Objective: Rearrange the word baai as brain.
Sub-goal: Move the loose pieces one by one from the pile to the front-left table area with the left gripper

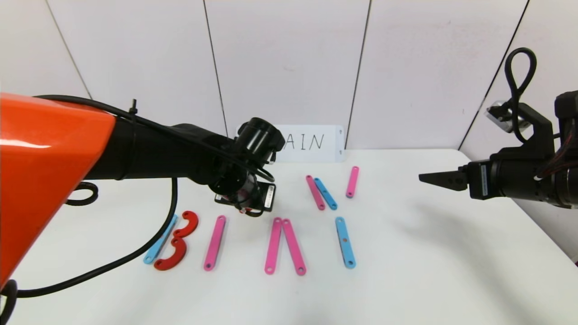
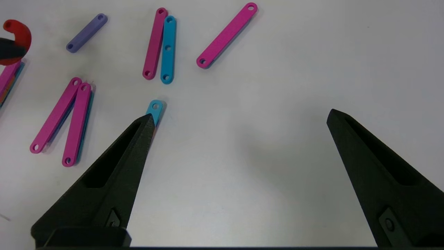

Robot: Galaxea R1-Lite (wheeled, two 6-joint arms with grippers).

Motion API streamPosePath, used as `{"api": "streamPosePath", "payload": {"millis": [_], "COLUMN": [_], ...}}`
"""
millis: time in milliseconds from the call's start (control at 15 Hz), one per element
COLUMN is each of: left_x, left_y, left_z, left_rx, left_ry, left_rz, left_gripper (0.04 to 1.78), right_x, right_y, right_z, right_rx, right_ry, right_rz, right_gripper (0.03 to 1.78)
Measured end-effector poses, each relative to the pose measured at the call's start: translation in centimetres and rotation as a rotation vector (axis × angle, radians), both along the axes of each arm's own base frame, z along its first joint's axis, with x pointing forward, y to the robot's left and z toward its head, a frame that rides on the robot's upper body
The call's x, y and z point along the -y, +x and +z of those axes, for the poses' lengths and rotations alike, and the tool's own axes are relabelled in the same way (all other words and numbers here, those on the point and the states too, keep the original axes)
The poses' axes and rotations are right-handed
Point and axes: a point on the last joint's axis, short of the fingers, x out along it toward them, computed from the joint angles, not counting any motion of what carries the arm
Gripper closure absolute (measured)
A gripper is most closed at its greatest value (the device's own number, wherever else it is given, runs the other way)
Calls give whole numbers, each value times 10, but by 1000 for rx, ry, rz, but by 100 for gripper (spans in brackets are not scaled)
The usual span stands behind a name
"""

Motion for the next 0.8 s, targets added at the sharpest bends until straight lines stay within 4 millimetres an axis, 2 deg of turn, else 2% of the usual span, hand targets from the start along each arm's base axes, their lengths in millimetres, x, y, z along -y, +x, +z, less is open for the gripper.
{"api": "streamPosePath", "payload": {"millis": [333, 800], "left_x": [-24, -32], "left_y": [-18, -24], "left_z": [-8, -30], "left_rx": [-82, -63], "left_ry": [-13, 20], "left_rz": [-76, -173], "left_gripper": [163, 163], "right_x": [-1, -3], "right_y": [2, 3], "right_z": [-2, -5], "right_rx": [-9, -18], "right_ry": [-1, -2], "right_rz": [3, 9], "right_gripper": [7, 7]}}
